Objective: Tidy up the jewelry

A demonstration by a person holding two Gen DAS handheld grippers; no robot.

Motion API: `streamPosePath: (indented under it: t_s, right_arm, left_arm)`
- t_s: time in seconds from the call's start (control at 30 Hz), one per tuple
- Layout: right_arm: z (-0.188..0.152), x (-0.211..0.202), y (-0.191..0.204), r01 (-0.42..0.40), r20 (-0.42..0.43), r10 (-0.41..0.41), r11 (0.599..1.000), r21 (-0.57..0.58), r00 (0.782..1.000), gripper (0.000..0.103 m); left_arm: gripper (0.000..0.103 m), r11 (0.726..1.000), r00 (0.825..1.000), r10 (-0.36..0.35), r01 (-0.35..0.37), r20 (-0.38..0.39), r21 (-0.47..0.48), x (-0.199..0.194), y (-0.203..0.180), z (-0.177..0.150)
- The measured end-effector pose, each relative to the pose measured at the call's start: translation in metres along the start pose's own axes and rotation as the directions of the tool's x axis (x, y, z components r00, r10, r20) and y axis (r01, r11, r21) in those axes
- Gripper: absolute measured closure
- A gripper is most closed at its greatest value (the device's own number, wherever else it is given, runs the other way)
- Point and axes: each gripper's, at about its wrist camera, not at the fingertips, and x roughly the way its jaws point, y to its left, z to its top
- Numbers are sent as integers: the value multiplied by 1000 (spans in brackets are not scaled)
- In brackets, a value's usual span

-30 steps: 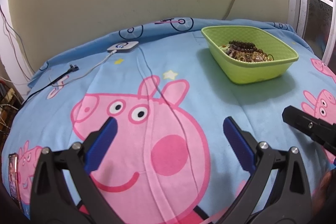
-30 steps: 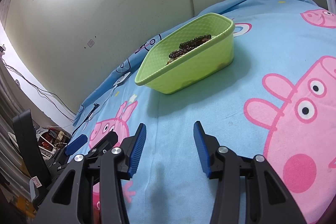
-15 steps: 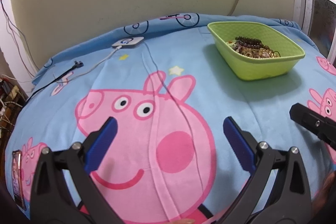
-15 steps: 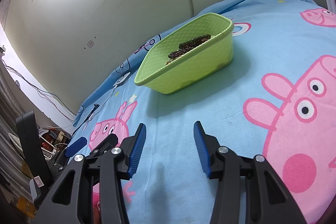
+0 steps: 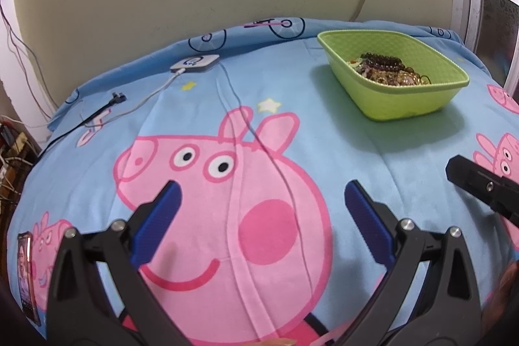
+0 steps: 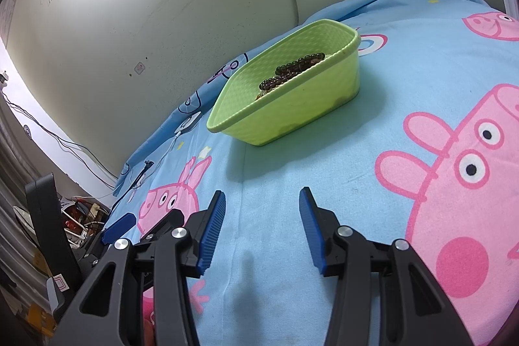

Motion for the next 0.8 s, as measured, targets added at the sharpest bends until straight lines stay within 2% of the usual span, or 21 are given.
streamPosePath:
  t_s: [0.2,0.4,0.57,0.7,0.8]
  right_arm:
    - [0,0,0,1,0,-1,1000,1,1000,74]
    - [0,1,1,3,-1,-3,1000,2,1000,74]
    - [-1,2,2,7,-2,-7,1000,3,1000,74]
    - [0,3,2,6,-4,-6,1000,2,1000,74]
    - [-1,3,2,5,-4,-5,1000,2,1000,74]
  left_arm:
    - [6,1000,1000,7,-7,10,-12,-3,1,1]
    - [6,999,998,33,-32,51,-19,-11,3,3]
    - [6,1000,998,9,-8,61,-28,-15,4,4]
    - [6,999,996,14,-11,87,-43,-21,7,4]
    - [6,999,997,13,-10,76,-47,-20,7,4]
